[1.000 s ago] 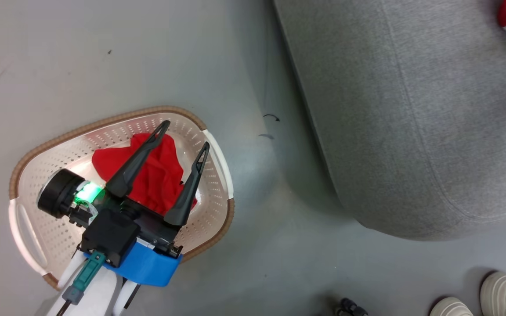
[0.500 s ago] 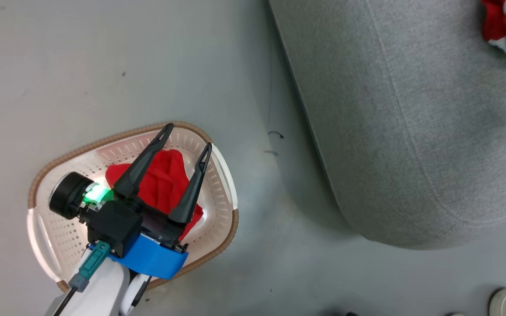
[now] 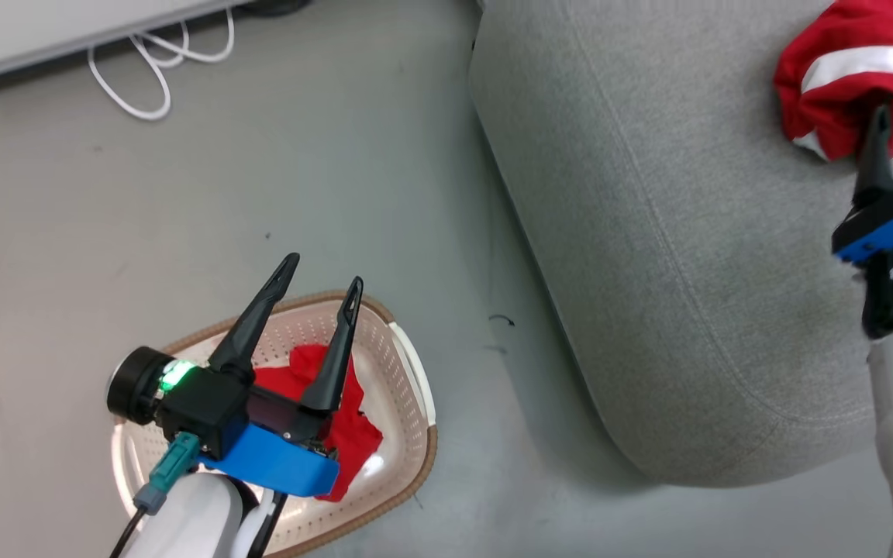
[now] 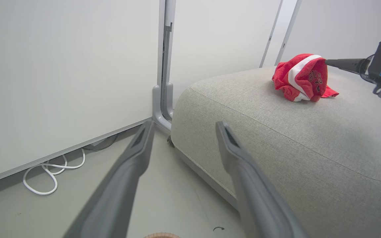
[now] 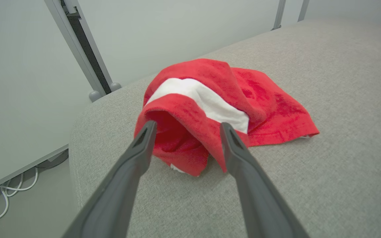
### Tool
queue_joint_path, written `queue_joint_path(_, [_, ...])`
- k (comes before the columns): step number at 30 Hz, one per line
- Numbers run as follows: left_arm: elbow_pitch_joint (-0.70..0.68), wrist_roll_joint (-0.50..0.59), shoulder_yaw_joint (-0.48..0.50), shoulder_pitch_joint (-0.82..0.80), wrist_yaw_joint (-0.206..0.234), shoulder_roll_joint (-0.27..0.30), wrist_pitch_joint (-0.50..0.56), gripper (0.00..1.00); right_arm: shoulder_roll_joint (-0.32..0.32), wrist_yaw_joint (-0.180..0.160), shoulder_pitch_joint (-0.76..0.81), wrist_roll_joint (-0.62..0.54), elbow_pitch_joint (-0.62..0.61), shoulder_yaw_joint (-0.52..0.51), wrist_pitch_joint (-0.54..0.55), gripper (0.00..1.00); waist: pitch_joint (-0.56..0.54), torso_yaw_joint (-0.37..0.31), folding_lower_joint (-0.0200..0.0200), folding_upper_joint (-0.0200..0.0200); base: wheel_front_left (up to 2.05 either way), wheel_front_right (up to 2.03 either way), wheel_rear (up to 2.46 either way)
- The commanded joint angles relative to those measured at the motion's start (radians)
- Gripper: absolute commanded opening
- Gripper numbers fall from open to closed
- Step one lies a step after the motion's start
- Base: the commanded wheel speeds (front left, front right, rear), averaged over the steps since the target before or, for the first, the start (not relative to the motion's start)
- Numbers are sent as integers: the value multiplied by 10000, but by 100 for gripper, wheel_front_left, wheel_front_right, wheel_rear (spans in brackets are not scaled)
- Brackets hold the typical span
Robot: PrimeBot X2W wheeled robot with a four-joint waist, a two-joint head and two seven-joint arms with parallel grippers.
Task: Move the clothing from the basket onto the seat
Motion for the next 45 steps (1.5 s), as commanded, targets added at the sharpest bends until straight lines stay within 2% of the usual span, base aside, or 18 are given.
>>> queue_joint_path(1, [61, -32, 78, 193, -1, -75, -43, 100, 49, 5, 351, 7, -199, 156, -37, 100, -547, 63, 1, 0, 0, 0, 0])
queue_joint_path(16, [678, -87, 1418, 1636, -39, -994, -48, 100, 638, 5, 4293, 385, -4520, 1629, -16, 100, -2808, 590, 1, 0, 0, 0, 0])
queue_joint_path(28, [1186, 115, 2474, 2332, -147, -1413, -39, 100, 1256, 5, 7024, 138, -7605, 2413, 1126, 100, -3752, 1529, 1, 0, 0, 0, 0])
queue_joint_path(35, [1478, 191, 3083, 2549, -157, -1493, -41, 100, 1384, 5, 8068, 125, -8659, 2991, 1627, 100, -4079, 2060, 1, 0, 0, 0, 0])
queue_joint_path(45, [1808, 378, 3914, 2726, -79, -1580, -40, 100, 1475, 5, 9032, 418, -9251, 3377, 1924, 100, -4326, 2764, 1, 0, 0, 0, 0])
